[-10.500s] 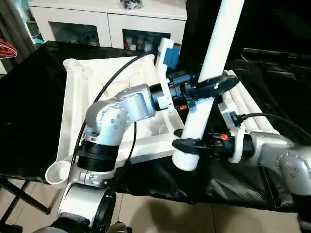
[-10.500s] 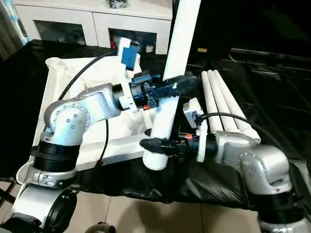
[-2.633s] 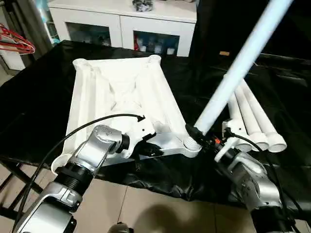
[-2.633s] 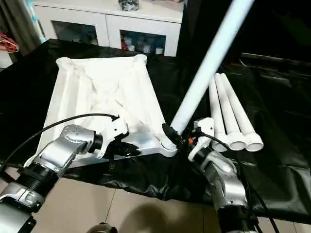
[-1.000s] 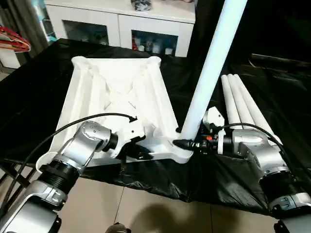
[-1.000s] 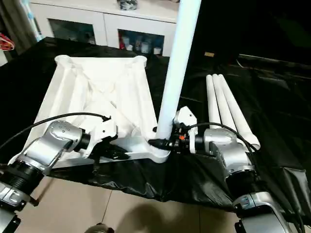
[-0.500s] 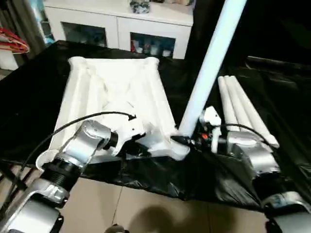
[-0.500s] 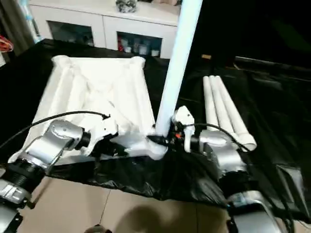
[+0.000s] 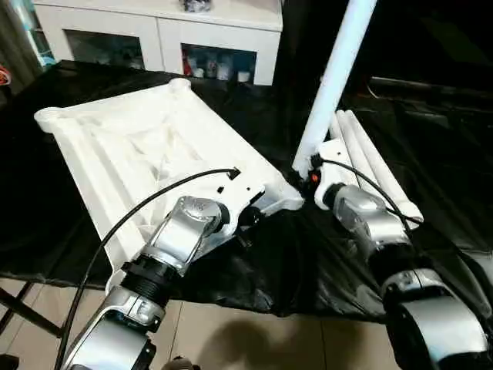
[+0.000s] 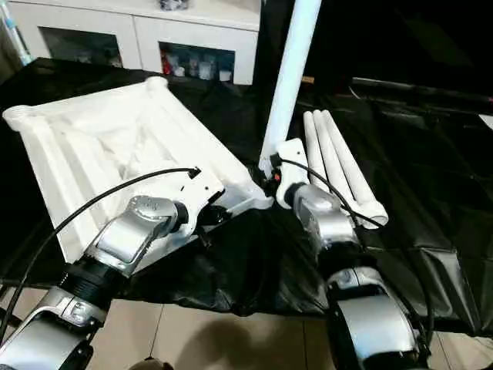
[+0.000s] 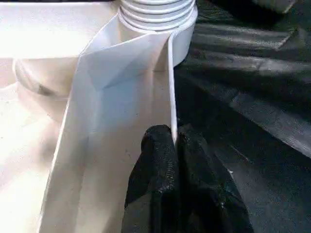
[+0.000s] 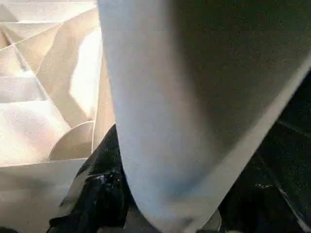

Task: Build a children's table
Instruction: Insert table leg to table base

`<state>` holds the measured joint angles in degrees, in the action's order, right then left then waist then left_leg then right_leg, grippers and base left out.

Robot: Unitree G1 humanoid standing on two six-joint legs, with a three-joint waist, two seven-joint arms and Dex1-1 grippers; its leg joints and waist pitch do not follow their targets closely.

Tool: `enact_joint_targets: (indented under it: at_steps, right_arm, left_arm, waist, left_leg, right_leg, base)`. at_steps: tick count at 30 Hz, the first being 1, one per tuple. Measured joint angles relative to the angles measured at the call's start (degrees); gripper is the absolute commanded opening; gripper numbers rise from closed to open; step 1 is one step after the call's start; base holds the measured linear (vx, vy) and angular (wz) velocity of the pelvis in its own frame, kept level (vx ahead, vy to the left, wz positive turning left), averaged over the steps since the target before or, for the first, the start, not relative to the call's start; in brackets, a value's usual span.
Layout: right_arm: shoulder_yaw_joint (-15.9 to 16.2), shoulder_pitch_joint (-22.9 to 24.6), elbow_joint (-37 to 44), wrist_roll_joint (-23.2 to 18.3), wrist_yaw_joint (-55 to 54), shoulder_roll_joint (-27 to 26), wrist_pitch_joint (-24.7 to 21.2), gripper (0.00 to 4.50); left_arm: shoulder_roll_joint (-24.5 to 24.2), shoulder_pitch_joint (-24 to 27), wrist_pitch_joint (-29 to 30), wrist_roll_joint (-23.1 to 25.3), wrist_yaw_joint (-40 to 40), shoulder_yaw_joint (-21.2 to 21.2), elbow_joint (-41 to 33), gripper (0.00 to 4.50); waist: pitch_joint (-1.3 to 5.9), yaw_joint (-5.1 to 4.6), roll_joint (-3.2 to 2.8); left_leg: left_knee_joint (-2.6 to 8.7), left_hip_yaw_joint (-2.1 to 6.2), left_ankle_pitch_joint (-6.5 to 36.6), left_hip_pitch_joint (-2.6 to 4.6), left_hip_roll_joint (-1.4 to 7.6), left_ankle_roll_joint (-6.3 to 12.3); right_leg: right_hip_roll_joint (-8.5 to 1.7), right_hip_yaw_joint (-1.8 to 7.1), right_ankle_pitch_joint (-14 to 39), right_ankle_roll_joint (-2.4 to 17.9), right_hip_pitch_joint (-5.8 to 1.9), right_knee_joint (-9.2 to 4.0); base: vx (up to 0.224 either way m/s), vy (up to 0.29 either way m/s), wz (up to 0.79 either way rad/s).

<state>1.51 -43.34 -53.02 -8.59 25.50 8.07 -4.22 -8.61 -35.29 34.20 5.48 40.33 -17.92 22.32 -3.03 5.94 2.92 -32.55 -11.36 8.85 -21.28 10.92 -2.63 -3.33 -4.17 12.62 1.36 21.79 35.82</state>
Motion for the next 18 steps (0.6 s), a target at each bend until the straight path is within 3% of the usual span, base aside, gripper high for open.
enact_joint_targets:
  at_steps: [6,8,18]
  right_arm:
    - [-0.35,-1.53,-2.03,0.31,-1.31,-1.10,-0.30,1.93]
    - [-0.60,-1.75,-2.39,0.30,-1.26,-1.33,-0.17,2.49]
    - [-1.64,-1.91,-4.65,0.25,2.32,-2.09,1.94,3.41]
  left_arm:
    - [-0.66,0.00,0.42,0.46,0.03,-0.19,-0.32,0.00]
    - [-1.19,0.03,0.42,0.46,0.19,-0.61,-0.71,0.00]
    - [-3.86,0.97,-0.74,0.35,3.56,-0.71,-2.88,0.00]
  waist:
    - [0.00,-0.63,-0.01]
    - [0.00,-0.74,-0.01]
    - [-0.28,-0.62,-0.43]
  left_leg:
    - [-0.06,-0.02,-0.01,0.03,-0.02,-0.02]
    - [-0.06,-0.02,-0.01,0.04,-0.02,-0.02]
    - [-0.01,-0.03,-0.01,-0.12,-0.03,-0.03]
  right_leg:
    - [-0.01,0.06,-0.03,0.02,-0.03,-0.01]
    - [-0.01,0.07,-0.04,0.01,-0.03,-0.01]
    - [-0.01,0.06,-0.05,0.03,0.13,-0.02]
  base:
    - [0.000,0.000,0.00]
    - [0.000,0.000,0.00]
    - [0.000,0.000,0.00]
